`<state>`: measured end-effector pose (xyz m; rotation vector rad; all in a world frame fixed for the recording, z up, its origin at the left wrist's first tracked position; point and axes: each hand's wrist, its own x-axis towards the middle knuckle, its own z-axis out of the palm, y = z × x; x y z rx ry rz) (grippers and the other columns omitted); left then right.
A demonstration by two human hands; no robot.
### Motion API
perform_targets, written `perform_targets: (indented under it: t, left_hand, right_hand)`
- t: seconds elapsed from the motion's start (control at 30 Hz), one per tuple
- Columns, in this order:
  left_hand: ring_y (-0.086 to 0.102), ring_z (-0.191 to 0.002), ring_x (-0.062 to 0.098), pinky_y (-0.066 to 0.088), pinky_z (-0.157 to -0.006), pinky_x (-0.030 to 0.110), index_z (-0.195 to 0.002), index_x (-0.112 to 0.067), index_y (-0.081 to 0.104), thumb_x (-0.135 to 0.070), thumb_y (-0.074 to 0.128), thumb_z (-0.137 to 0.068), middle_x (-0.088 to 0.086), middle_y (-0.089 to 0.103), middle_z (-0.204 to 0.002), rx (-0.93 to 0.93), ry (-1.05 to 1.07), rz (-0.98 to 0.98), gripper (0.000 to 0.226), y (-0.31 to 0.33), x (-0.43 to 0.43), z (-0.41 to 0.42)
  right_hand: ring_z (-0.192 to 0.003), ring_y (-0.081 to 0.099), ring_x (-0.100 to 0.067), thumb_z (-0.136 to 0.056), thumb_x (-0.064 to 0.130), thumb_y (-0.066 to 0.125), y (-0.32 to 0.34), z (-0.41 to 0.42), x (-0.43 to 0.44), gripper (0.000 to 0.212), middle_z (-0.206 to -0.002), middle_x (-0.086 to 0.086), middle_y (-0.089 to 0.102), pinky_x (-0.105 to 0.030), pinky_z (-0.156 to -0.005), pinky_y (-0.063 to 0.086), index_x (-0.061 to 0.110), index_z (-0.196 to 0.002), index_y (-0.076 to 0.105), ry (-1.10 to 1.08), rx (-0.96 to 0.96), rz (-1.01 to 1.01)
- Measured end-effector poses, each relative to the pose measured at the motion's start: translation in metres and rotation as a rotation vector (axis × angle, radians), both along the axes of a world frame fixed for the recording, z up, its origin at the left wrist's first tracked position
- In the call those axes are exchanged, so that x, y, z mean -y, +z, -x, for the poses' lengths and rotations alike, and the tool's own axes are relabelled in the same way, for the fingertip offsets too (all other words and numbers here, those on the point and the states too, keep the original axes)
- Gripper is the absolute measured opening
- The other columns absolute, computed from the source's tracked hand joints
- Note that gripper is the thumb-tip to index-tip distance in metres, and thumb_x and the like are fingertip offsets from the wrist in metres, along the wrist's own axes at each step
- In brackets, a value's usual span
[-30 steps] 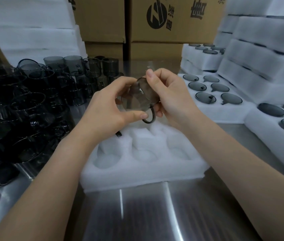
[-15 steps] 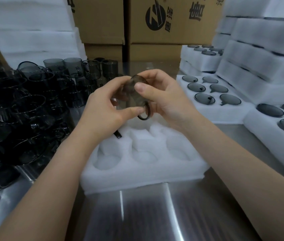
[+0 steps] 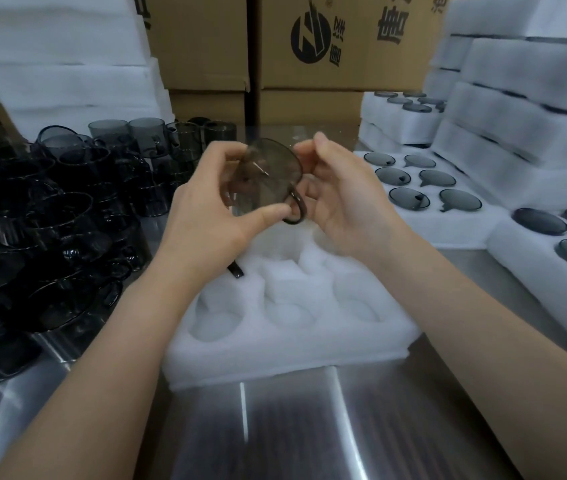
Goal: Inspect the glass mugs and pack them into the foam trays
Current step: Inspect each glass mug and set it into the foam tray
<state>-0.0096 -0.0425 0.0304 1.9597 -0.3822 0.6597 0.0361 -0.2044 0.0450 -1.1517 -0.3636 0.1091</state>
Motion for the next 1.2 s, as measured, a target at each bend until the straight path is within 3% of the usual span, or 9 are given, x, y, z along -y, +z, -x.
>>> perform_targets:
  t: [0.2,0.37,0.47,0.63,0.83,0.93,1.0,1.1,1.2]
  left_hand:
    - [0.065,-0.095,0.003,0.054,-0.088,0.036,-0.109,-0.027,0.047,-0.04,0.089,-0.061,-0.014,0.066,-0.103,-0.007,0.13,0.144,0.065,-0.001,-0.005,-0.003]
    - [0.062,-0.103,-0.004,0.052,-0.094,0.035,-0.102,-0.04,0.045,-0.048,0.084,-0.058,-0.029,0.064,-0.104,-0.045,0.064,0.128,0.059,0.0,-0.005,-0.002]
    - [0.066,-0.104,0.007,0.052,-0.094,0.045,-0.105,-0.029,0.048,-0.051,0.076,-0.066,-0.016,0.068,-0.107,-0.052,0.039,0.156,0.052,0.0,-0.004,-0.003]
    - [0.069,-0.096,0.004,0.053,-0.084,0.027,-0.097,-0.031,0.049,-0.051,0.069,-0.076,-0.01,0.073,-0.097,-0.071,0.037,0.234,0.036,0.001,-0.004,-0.003]
    - [0.068,-0.085,-0.002,0.052,-0.081,0.032,-0.089,-0.023,0.055,-0.057,0.057,-0.083,-0.018,0.072,-0.083,-0.152,0.068,0.293,0.034,0.002,-0.005,-0.005]
    - [0.07,-0.092,0.016,0.053,-0.085,0.04,-0.088,-0.016,0.058,-0.068,0.053,-0.075,-0.006,0.071,-0.093,-0.227,0.056,0.323,0.054,0.003,-0.006,-0.006]
    - [0.073,-0.086,0.017,0.052,-0.078,0.037,-0.095,-0.01,0.06,-0.066,0.05,-0.078,0.0,0.073,-0.091,-0.252,0.017,0.338,0.059,0.005,-0.005,-0.006]
    - [0.071,-0.092,0.024,0.051,-0.09,0.048,-0.101,-0.003,0.061,-0.068,0.049,-0.079,0.009,0.072,-0.097,-0.276,0.003,0.304,0.071,0.006,-0.005,-0.005]
    - [0.069,-0.087,0.015,0.055,-0.079,0.036,-0.09,-0.011,0.056,-0.055,0.058,-0.089,0.006,0.068,-0.095,-0.227,-0.032,0.334,0.044,0.005,-0.002,-0.005]
  right_hand:
    - [-0.058,0.058,-0.017,-0.089,0.042,0.061,-0.006,0.003,-0.005,0.032,-0.068,-0.002,0.061,-0.031,-0.055,0.051,0.018,-0.068,0.063,0.005,0.157,0.387]
    - [-0.059,0.058,-0.012,-0.093,0.024,0.061,-0.009,0.001,0.0,0.025,-0.066,0.002,0.064,-0.023,-0.053,0.05,0.016,-0.07,0.068,0.123,0.161,0.287]
    - [-0.059,0.058,-0.013,-0.098,0.016,0.056,-0.009,-0.001,0.001,0.028,-0.071,-0.001,0.066,-0.023,-0.055,0.05,0.012,-0.073,0.069,0.167,0.13,0.19]
    - [-0.067,0.06,-0.01,-0.096,0.008,0.049,-0.007,0.003,0.0,0.018,-0.081,0.002,0.071,-0.023,-0.063,0.051,0.002,-0.098,0.066,0.263,0.192,0.088]
    - [-0.067,0.062,-0.011,-0.095,-0.004,0.05,-0.001,0.013,-0.002,0.02,-0.095,-0.007,0.052,-0.025,-0.065,0.057,0.003,-0.106,0.066,0.181,0.342,0.175]
    - [-0.06,0.061,-0.012,-0.093,-0.008,0.054,0.002,0.016,-0.003,0.022,-0.093,-0.006,0.047,-0.027,-0.062,0.057,-0.001,-0.111,0.064,0.08,0.457,0.308]
    - [-0.059,0.059,-0.012,-0.092,-0.008,0.056,0.002,0.017,-0.004,0.019,-0.092,-0.006,0.048,-0.027,-0.059,0.056,-0.006,-0.108,0.066,0.045,0.518,0.365]
    - [-0.055,0.057,-0.01,-0.091,-0.001,0.059,0.001,0.016,-0.004,0.013,-0.087,-0.005,0.049,-0.026,-0.056,0.053,-0.005,-0.098,0.07,0.021,0.538,0.378]
    - [-0.056,0.051,-0.012,-0.09,0.014,0.055,-0.002,0.011,-0.004,0.019,-0.073,0.001,0.054,-0.025,-0.056,0.046,0.011,-0.08,0.071,0.086,0.392,0.316]
